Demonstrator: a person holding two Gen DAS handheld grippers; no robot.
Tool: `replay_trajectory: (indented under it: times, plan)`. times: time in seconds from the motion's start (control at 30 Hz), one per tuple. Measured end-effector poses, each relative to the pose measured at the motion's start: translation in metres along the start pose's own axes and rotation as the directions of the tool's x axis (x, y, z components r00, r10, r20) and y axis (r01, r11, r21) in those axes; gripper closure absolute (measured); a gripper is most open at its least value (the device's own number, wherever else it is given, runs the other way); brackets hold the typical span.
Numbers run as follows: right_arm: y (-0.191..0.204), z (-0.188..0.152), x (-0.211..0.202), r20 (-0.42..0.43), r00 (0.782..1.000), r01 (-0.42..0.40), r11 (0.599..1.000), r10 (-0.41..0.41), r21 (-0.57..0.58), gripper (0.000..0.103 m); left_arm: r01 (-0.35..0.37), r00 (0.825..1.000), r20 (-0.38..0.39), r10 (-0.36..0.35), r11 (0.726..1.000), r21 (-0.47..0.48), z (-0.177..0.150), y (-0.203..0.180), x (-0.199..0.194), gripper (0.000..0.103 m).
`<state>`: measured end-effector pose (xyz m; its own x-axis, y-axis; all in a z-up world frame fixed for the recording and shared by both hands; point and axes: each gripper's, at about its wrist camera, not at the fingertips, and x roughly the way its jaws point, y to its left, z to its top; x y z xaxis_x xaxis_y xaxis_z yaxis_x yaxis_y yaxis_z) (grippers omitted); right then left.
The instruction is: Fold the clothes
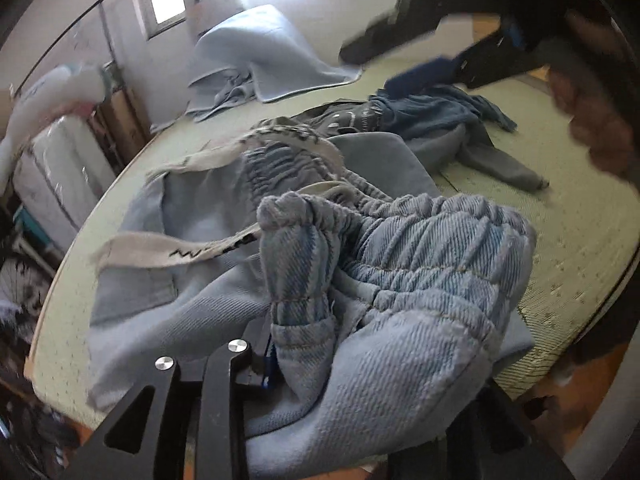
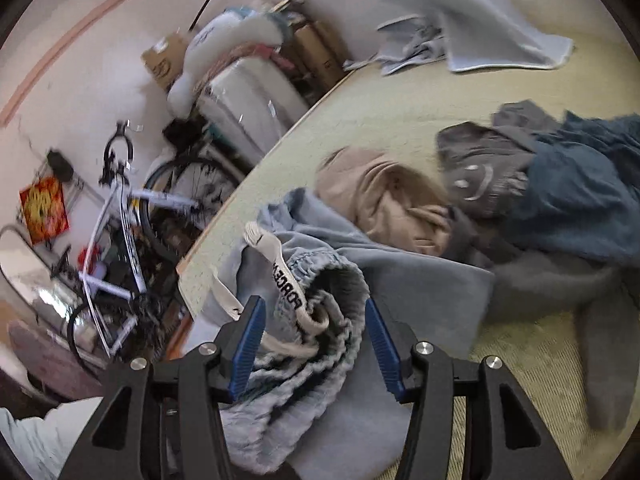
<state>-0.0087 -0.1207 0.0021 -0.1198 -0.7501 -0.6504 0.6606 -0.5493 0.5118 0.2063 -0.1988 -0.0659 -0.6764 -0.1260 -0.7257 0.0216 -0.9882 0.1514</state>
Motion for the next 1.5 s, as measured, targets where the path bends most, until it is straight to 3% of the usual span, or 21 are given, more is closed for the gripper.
replay_trajectory:
  times: [0.13, 0.27, 0.4, 0.47, 0.57, 0.67, 0.77, 0.8, 0.83, 0.87, 0.93, 1.0, 1.07, 1.13, 1.17, 1.23, 1.27, 1.5]
  plan:
    - [0.0, 0.003, 0.032, -0.06, 0.998, -0.025, 1.0, 0.025, 0.007, 0.047, 0.003, 1.0, -0.022, -0.004, 0.999, -0.043, -0.007, 0.004, -0.008, 0.069]
    - [-0.003, 0.003, 0.054, -0.099, 0.989, -0.103, 0.992, 0.109, 0.071, 0.047, -0.009, 0.999, -0.041, 0.008, 1.0, -0.025, -0.007, -0.001, -0.005, 0.069]
    - [-0.011, 0.008, 0.081, -0.143, 0.987, -0.057, 0.992, 0.074, 0.117, 0.047, -0.023, 0.999, -0.032, 0.023, 1.0, -0.011, -0.006, -0.006, -0.002, 0.069]
    - [-0.019, 0.012, 0.098, -0.169, 0.981, -0.072, 0.984, 0.1, 0.162, 0.049, -0.029, 0.999, -0.023, 0.028, 1.0, -0.012, -0.005, -0.007, -0.001, 0.069]
    - [-0.027, 0.015, 0.121, -0.191, 0.972, -0.099, 0.973, 0.14, 0.207, 0.076, -0.051, 0.999, -0.004, 0.051, 0.999, 0.001, -0.003, -0.011, 0.002, 0.069]
    - [-0.012, 0.027, 0.116, -0.151, 0.984, -0.075, 0.991, 0.092, 0.114, 0.084, -0.097, 0.993, 0.071, 0.094, 0.994, 0.04, 0.0, -0.021, -0.002, 0.073]
    - [0.002, 0.038, 0.076, -0.042, 0.995, -0.085, 0.996, 0.086, 0.036, 0.086, -0.214, 0.959, 0.214, 0.185, 0.969, 0.123, 0.001, -0.041, -0.013, 0.074]
    - [0.003, 0.041, 0.06, -0.006, 0.996, -0.087, 0.996, 0.087, 0.018, 0.086, -0.221, 0.957, 0.223, 0.183, 0.963, 0.157, -0.001, -0.048, -0.01, 0.074]
    - [0.005, 0.04, 0.049, 0.015, 0.997, -0.073, 0.997, 0.073, -0.008, 0.086, -0.218, 0.963, 0.202, 0.178, 0.956, 0.198, -0.004, -0.055, -0.003, 0.073]
    - [0.005, 0.039, 0.041, 0.03, 0.998, -0.056, 0.998, 0.057, -0.035, 0.086, -0.196, 0.977, 0.132, 0.167, 0.949, 0.246, -0.008, -0.062, 0.011, 0.069]
    - [-0.006, 0.031, 0.054, -0.031, 0.999, 0.005, 0.998, -0.007, -0.056, 0.087, -0.151, 0.988, 0.012, 0.156, 0.933, 0.327, -0.016, -0.074, 0.035, 0.068]
    - [-0.026, 0.019, 0.074, -0.107, 0.993, 0.049, 0.998, -0.054, -0.044, 0.089, -0.14, 0.988, -0.007, 0.152, 0.927, 0.348, -0.019, -0.078, 0.035, 0.068]
    - [-0.044, 0.018, 0.074, -0.098, 0.995, 0.008, 1.0, -0.005, 0.026, 0.083, -0.1, 0.994, -0.008, 0.107, 0.951, 0.294, -0.014, -0.067, 0.025, 0.058]
    - [-0.057, 0.019, 0.071, -0.093, 0.995, -0.017, 0.996, 0.025, 0.084, 0.073, -0.043, 0.999, -0.012, 0.047, 0.974, 0.224, -0.011, -0.054, 0.016, 0.054]
    - [-0.061, 0.021, 0.069, -0.091, 0.995, -0.021, 0.994, 0.031, 0.107, 0.062, -0.033, 0.999, -0.002, 0.034, 0.978, 0.204, -0.01, -0.05, 0.012, 0.054]
    - [-0.065, 0.024, 0.056, -0.074, 0.997, -0.004, 0.993, 0.013, 0.122, 0.056, -0.025, 1.0, 0.022, 0.021, 0.985, 0.173, -0.008, -0.041, 0.005, 0.054]
    - [-0.067, 0.025, 0.049, -0.066, 0.998, 0.005, 0.992, 0.004, 0.13, 0.047, -0.018, 0.999, 0.033, 0.013, 0.986, 0.166, -0.006, -0.04, 0.002, 0.054]
    - [-0.065, 0.012, -0.007, -0.007, 1.0, 0.028, 0.993, -0.028, 0.113, 0.045, -0.007, 0.998, 0.065, -0.006, 0.98, 0.198, -0.009, -0.046, -0.016, 0.054]
